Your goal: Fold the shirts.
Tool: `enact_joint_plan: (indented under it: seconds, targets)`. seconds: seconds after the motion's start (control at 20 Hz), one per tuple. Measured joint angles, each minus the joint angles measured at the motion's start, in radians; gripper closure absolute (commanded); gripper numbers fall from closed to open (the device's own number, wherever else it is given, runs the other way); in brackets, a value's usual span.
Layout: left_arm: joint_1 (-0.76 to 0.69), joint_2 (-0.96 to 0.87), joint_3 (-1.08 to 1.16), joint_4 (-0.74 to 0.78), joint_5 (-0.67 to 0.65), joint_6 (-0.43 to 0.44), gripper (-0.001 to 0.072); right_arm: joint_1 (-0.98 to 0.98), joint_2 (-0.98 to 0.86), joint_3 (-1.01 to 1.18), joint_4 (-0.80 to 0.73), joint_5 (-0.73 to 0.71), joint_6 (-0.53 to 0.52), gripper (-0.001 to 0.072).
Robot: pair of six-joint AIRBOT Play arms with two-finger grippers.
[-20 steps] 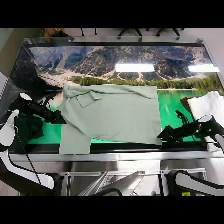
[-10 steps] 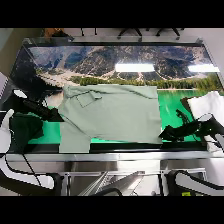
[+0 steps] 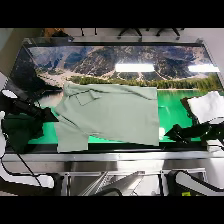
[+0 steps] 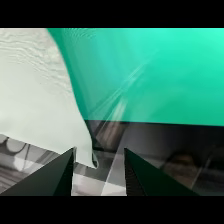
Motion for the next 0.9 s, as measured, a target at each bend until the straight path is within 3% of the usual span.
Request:
enact_joint_plan:
  seconds: [0.35, 0.4, 0.45, 0.55, 0.6, 0.7, 0.9]
  targets:
    - [0.012, 0.003, 0.000, -0.006, -0.011, -0.005, 0.0693, 0.092, -0.032, -0.102, 0.075, -0.048, 0.023, 0.0351]
    - [0.013, 0.003, 0.000, -0.006, -0.011, -0.006, 0.0693, 0.116, -0.039, -0.109, 0.095, -0.059, 0.023, 0.0371]
    - [0.013, 0.003, 0.000, -0.009, -0.011, -0.007, 0.0693, 0.143, -0.046, -0.113, 0.115, -0.077, 0.023, 0.0471]
    - [0.013, 0.003, 0.000, -0.016, -0.011, -0.007, 0.0693, 0.190, -0.055, -0.119, 0.161, -0.119, 0.007, 0.0532]
    - [0.013, 0.003, 0.000, -0.025, -0.012, -0.007, 0.0694, 0.207, -0.057, -0.118, 0.186, -0.142, -0.006, 0.0688]
    - [0.013, 0.007, 0.000, -0.053, -0.015, -0.008, 0.0695, 0.228, -0.056, -0.108, 0.235, -0.177, -0.045, 0.0692]
    - [0.023, 0.101, 0.002, -0.104, -0.023, -0.015, 0.0696, 0.231, 0.023, 0.013, 0.358, -0.106, -0.090, 0.0693]
